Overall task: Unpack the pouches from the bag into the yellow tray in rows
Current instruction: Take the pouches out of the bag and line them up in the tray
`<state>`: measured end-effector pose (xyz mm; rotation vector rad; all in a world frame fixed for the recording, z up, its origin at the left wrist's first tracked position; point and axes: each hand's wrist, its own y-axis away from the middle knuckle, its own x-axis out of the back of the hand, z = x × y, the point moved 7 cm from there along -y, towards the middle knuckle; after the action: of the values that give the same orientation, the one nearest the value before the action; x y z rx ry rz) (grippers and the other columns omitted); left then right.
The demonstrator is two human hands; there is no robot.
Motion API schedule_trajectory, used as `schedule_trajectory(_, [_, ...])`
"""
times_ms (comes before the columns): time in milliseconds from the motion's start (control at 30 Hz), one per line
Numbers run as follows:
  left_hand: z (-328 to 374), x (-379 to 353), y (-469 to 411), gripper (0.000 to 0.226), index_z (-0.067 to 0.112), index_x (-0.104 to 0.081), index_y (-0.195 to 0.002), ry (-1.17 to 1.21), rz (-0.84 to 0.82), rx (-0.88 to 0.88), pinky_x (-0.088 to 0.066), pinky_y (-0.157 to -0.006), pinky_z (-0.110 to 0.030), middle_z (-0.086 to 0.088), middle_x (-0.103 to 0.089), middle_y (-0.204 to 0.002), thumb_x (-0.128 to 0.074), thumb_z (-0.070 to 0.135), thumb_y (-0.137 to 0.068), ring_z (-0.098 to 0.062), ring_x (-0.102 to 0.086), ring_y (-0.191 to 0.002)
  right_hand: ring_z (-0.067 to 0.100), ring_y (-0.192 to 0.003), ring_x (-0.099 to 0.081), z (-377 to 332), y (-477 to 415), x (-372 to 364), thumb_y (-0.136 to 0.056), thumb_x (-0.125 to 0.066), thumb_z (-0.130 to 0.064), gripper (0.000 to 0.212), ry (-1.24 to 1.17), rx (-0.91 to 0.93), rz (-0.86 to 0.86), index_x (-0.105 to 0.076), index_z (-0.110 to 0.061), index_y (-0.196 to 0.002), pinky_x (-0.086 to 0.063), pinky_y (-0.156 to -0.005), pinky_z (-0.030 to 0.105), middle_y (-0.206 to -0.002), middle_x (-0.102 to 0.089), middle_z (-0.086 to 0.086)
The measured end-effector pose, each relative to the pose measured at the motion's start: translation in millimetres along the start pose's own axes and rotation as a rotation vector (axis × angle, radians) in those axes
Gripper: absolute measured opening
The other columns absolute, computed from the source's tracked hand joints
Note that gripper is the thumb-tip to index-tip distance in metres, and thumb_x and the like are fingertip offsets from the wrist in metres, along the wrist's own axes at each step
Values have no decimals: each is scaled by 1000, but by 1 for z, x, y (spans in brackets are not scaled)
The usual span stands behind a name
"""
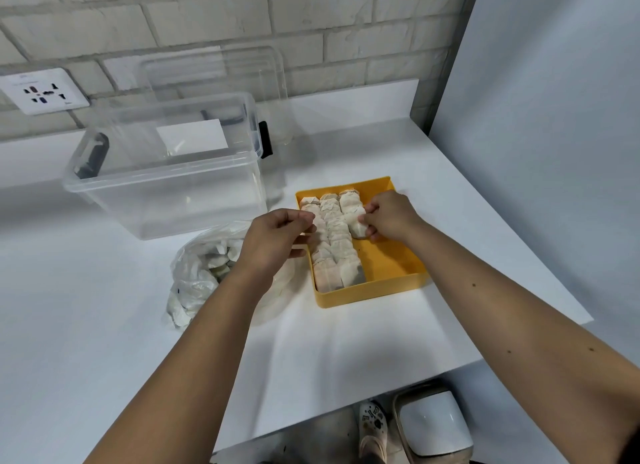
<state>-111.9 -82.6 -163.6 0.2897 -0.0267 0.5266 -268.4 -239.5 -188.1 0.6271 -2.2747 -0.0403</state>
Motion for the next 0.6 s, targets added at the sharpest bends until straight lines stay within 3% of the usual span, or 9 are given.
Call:
schedule_trajectory(200, [1, 6, 1, 10, 13, -72, -98, -36, 17, -5, -58, -75, -33, -5, -75, -97, -64, 19, -95, -15, -71, -83, 31, -78, -71, 4, -12, -6, -88, -70, -19, 20, 33, -6, 76, -56, -20, -75, -57, -84, 45, -84, -72, 14])
schedule_trajectory(300, [5, 22, 3, 10, 14, -73, -98, -70, 52, -32, -58, -74, -33, -4, -76, -94, -65, 18, -95, -17, -72, -84, 28, -94, -67, 2, -9, -4, -85, -74, -25, 21, 112, 12, 152, -61, -15, -98, -54, -87, 39, -101, -70, 10])
schedule_trajectory(400, [12, 54, 9, 10, 14, -74, -97, -129, 109, -66, -57, -62, -24, -2, -76, -89, -67, 19, -93, -14, -72, -78, 16, -98, -60, -25, 9, 2, -83, -75, -22, 31, 123, 181, 289, -61, -14, -110, -46, -79, 22, -111, -62, 3])
schedule_trajectory(533, [14, 97, 16, 9, 14, -77, -93, -221, 165, -85, -59, -76, -34, -3, -77, -85, -69, 17, -90, -17, -71, -77, -3, -71, -53, -82, 49, -31, -83, -75, -22, 14, -69, 460, 119, -72, -20, -97, -41, -71, 14, -98, -62, -5])
schedule_trajectory(600, [9, 109, 18, 8, 14, -77, -90, -276, 174, -73, -59, -80, -37, -3, -77, -83, -70, 14, -89, -19, -72, -77, -6, -71, -50, -105, 64, -54, -83, -75, -23, 10, -47, 572, 1, -74, -27, -92, -37, -71, 13, -92, -59, -8])
